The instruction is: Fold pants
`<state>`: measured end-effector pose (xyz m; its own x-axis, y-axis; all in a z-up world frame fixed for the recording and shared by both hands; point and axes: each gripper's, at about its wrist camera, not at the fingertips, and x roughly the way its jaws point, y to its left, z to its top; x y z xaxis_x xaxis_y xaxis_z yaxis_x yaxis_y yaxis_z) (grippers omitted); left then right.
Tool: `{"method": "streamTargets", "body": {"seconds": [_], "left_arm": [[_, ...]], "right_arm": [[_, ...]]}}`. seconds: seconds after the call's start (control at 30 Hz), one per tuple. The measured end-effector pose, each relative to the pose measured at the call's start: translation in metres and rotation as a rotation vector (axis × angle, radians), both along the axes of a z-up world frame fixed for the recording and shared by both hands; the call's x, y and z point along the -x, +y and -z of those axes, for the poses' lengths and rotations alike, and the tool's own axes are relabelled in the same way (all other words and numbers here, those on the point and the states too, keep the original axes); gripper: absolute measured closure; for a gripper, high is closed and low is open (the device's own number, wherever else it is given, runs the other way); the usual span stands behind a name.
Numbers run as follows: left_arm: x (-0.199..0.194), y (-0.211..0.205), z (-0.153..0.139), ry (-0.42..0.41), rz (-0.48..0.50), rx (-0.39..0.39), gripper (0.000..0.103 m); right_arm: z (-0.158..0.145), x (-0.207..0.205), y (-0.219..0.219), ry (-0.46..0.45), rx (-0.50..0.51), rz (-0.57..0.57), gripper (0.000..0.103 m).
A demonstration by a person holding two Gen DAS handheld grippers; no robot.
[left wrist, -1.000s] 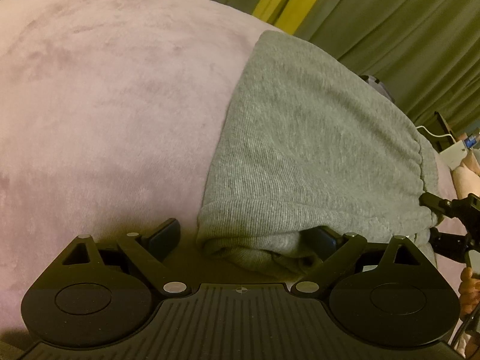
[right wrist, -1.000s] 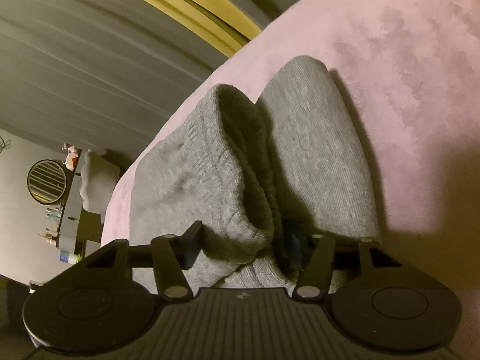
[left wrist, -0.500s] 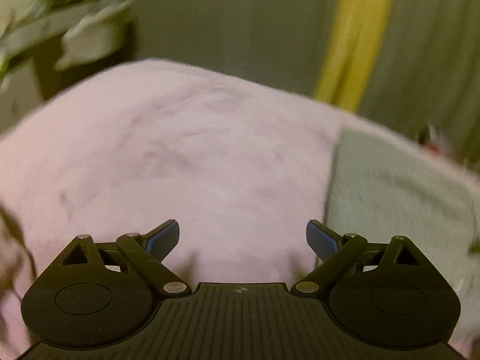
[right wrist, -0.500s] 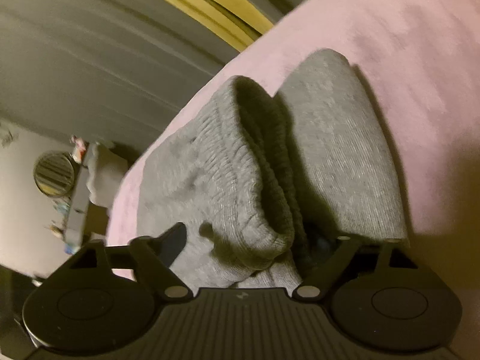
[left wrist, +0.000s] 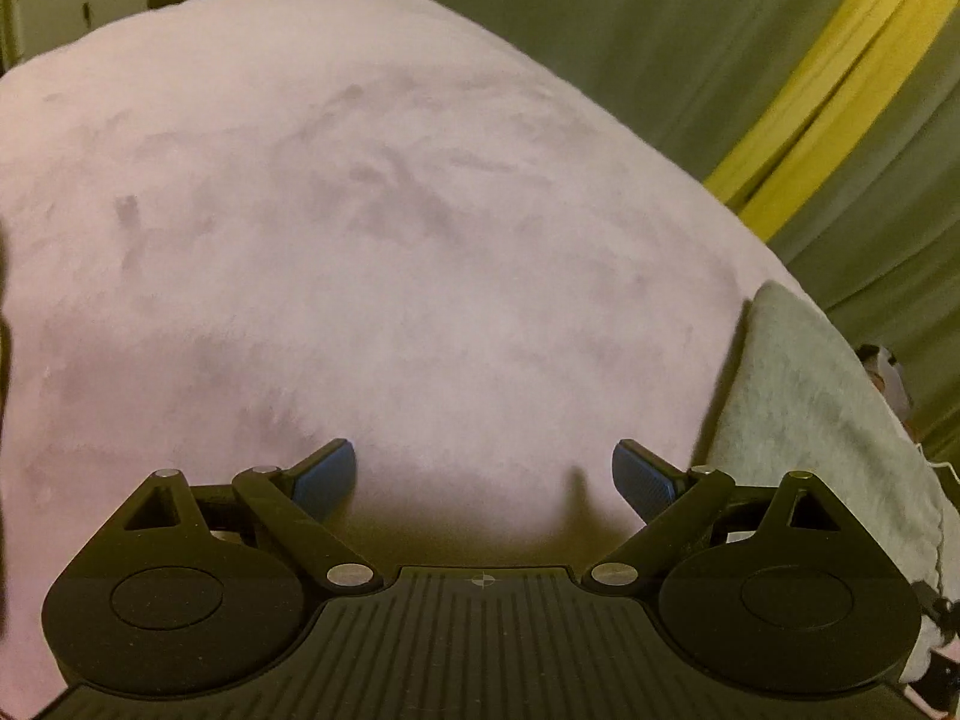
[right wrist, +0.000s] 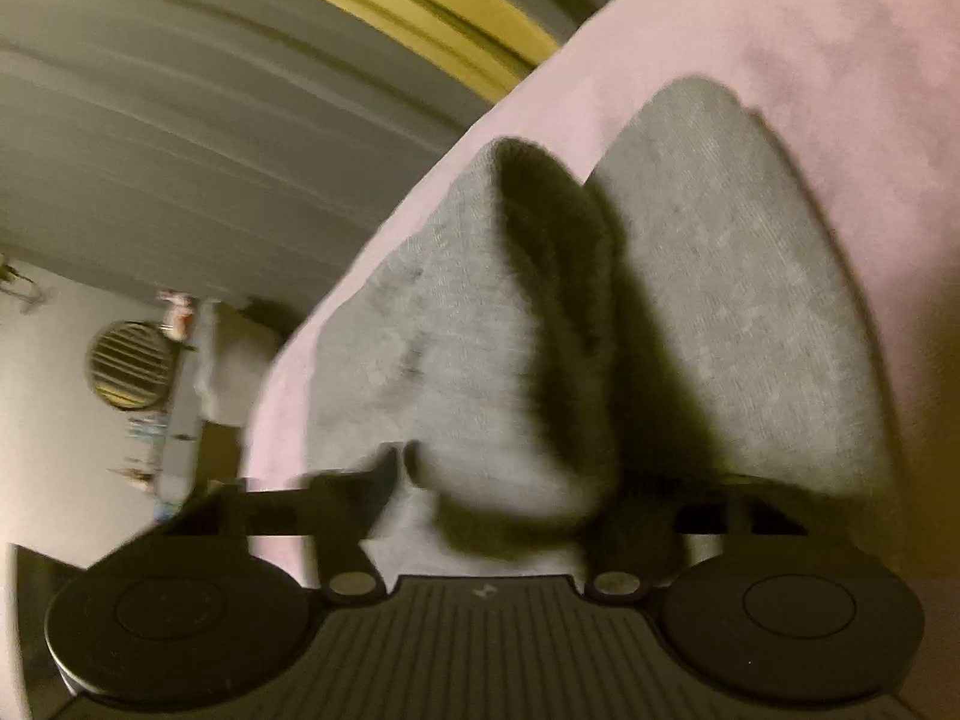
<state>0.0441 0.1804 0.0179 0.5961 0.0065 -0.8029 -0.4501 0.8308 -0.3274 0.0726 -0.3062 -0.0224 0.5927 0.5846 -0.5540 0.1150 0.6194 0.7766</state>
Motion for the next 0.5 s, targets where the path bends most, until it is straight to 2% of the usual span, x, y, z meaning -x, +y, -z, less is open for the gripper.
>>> {"method": "streamTargets", "body": {"seconds": [0.1,0.17,0.37,0.5], "left_arm": [[0.001,0.004,0.003,0.002,-0.027,0.027,0.007],[0.000,0.003,0.004,0.011,-0.033,0.022,0.007],[0.000,0.001,0.004,0.019,-0.031,0.009,0.007],[0.001,0.001,0.004,0.017,-0.034,0.007,0.007]], "right_arm": [[-0.016,0.007,0.010,-0.041,0.052,0.000,0.064],[-0.037,0.012,0.017,-0.102,0.064,-0.010,0.065],[-0.097,0.027,0.015,-0.282,-0.025,-0.019,0.065],[-0.106,0.035,0.001,-0.277,-0.072,0.026,0.065]]}}
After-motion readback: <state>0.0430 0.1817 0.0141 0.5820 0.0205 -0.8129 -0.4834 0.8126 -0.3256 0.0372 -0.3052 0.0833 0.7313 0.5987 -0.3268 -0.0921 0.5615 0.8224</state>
